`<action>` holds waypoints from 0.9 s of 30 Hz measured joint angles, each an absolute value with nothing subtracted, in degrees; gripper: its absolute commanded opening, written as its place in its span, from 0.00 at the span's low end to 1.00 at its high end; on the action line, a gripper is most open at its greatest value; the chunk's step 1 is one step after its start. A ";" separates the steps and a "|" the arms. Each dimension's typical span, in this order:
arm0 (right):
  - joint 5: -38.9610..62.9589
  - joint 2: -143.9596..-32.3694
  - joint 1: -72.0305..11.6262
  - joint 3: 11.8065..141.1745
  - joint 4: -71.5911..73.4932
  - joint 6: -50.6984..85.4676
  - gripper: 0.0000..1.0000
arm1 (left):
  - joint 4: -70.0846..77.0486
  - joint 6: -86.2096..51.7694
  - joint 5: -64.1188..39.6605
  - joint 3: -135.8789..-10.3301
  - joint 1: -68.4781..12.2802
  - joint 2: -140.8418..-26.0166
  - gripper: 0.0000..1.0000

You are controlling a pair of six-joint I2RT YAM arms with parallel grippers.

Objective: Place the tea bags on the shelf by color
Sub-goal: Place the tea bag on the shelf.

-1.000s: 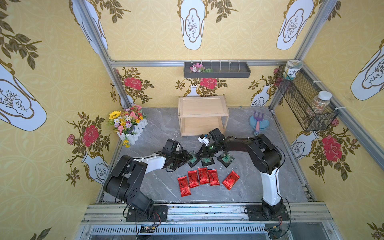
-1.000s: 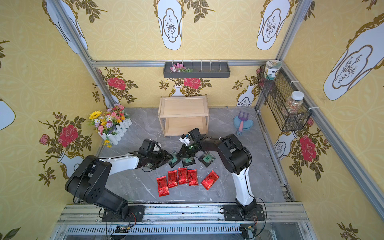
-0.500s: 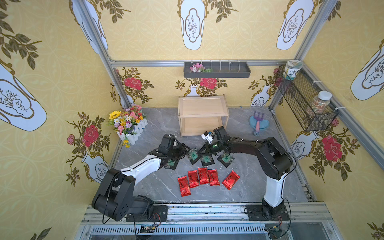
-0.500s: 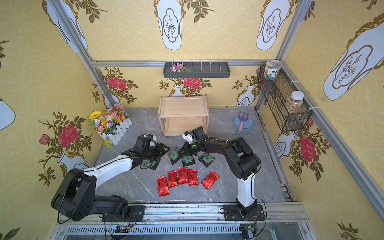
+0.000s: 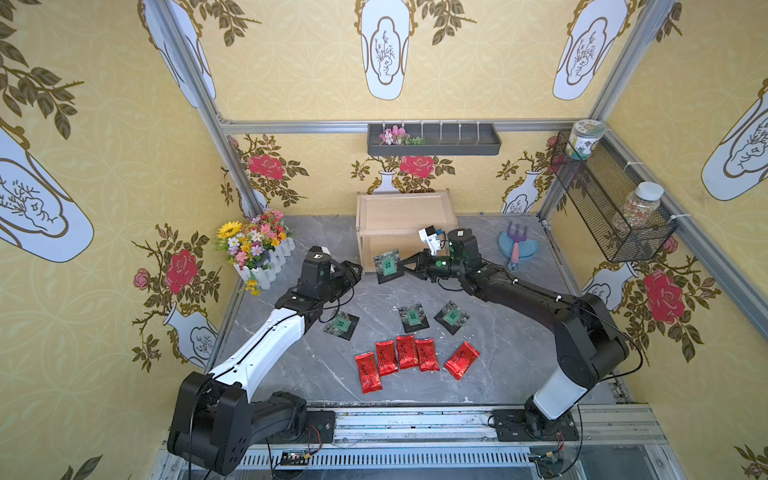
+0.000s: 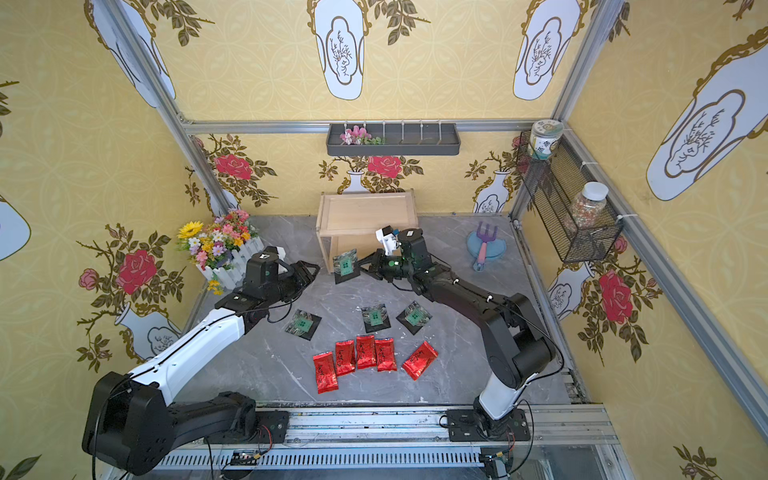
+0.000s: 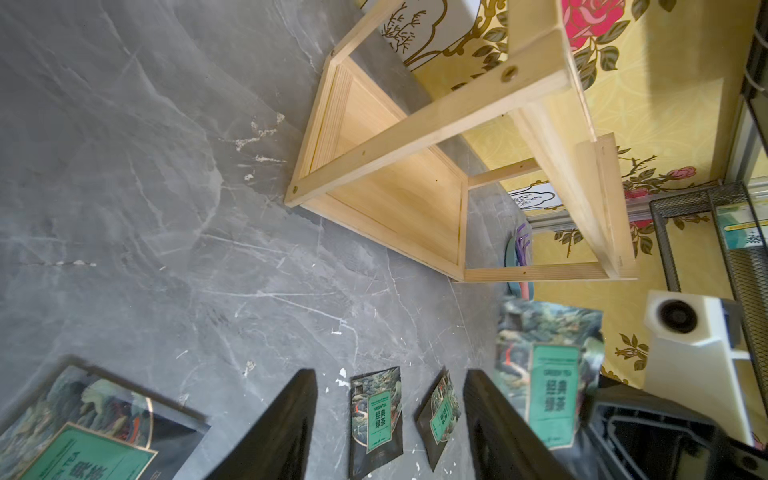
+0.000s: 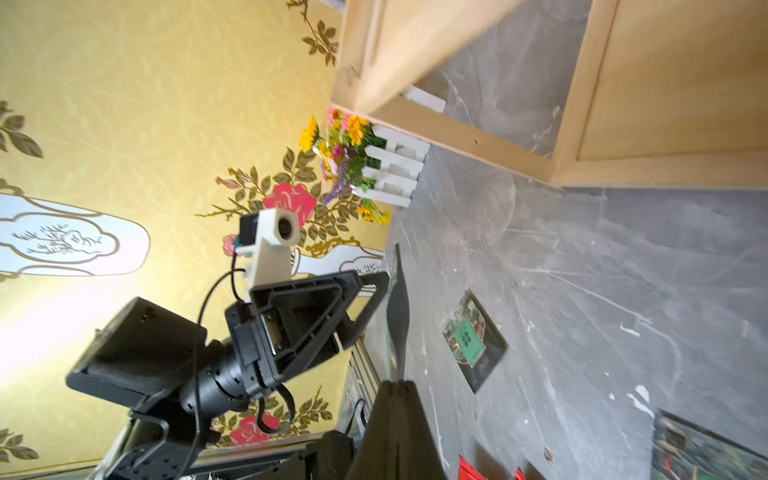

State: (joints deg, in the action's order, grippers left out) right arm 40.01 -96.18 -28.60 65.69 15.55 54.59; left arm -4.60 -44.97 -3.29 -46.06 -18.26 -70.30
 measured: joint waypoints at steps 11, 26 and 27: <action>34.11 -107.83 -28.25 84.62 16.45 58.76 0.00 | -4.54 -43.94 -3.49 -49.67 -16.19 -72.86 0.64; 29.67 -118.32 -28.03 102.37 7.29 56.93 0.00 | -4.38 -42.98 -5.82 -50.02 -13.15 -74.13 0.64; 29.67 -118.89 -28.03 102.87 7.27 56.88 0.00 | -4.34 -42.92 -5.93 -50.02 -13.13 -74.13 0.64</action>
State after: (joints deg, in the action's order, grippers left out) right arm 29.67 -118.89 -28.03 102.87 7.27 56.88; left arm -4.34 -42.92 -5.93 -50.02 -13.13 -74.13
